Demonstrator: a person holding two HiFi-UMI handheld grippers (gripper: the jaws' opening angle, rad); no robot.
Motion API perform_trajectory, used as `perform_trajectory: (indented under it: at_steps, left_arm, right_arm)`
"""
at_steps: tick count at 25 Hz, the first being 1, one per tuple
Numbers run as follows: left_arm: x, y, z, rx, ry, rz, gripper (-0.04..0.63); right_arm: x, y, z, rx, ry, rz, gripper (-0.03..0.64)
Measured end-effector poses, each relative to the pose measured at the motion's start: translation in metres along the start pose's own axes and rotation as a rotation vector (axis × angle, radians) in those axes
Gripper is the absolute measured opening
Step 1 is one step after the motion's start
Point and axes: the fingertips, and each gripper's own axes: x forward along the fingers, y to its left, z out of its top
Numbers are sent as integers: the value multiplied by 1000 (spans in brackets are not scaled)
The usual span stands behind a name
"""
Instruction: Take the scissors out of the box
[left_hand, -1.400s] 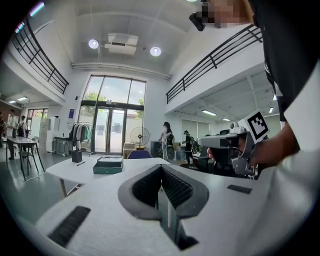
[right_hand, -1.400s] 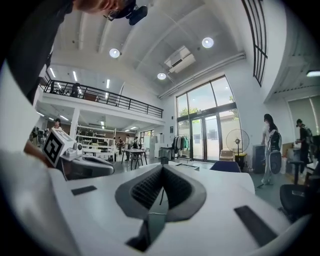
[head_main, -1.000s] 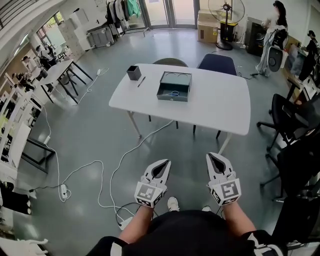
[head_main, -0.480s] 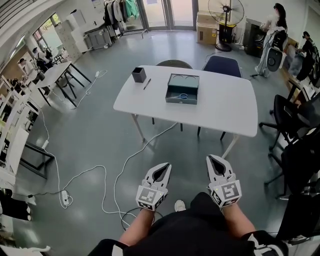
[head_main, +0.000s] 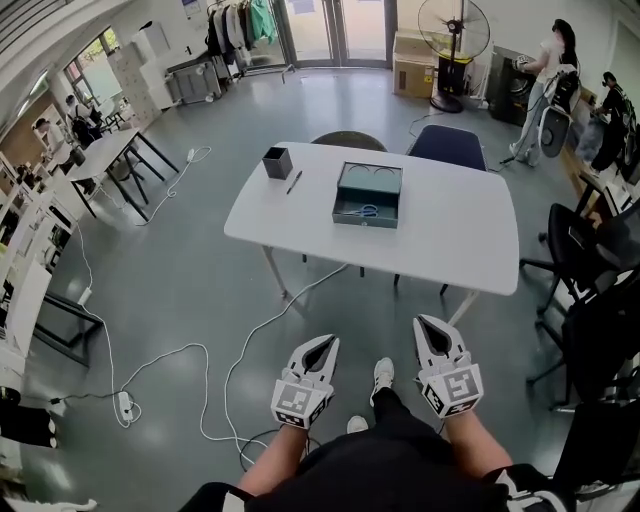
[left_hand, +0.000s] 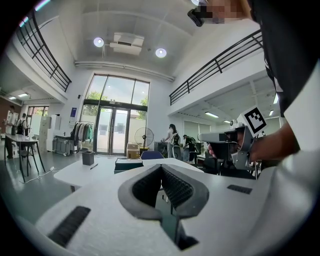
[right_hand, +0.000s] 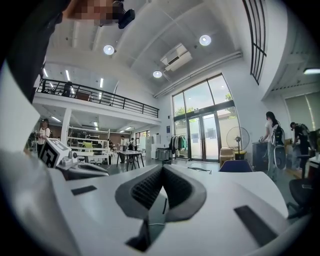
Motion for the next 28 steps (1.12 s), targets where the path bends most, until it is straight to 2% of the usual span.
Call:
perform_trajectory:
  at_steps: [3, 9, 16, 22, 28]
  left_arm:
    - [22, 18, 9, 21, -10, 21, 12]
    - [70, 66, 28, 46, -27, 128, 12]
    - [130, 113, 33, 51, 6, 223, 12]
    - [178, 135, 34, 50, 26, 235, 12]
    - [214, 146, 39, 57, 3, 193, 12]
  right_arm:
    - [24, -18, 1, 1, -4, -14, 6]
    - [75, -61, 4, -12, -20, -20, 6]
    - [131, -113, 0, -27, -14, -16, 6]
    - [170, -148, -7, -25, 11, 5, 6]
    - [203, -167, -13, -24, 22, 37, 6]
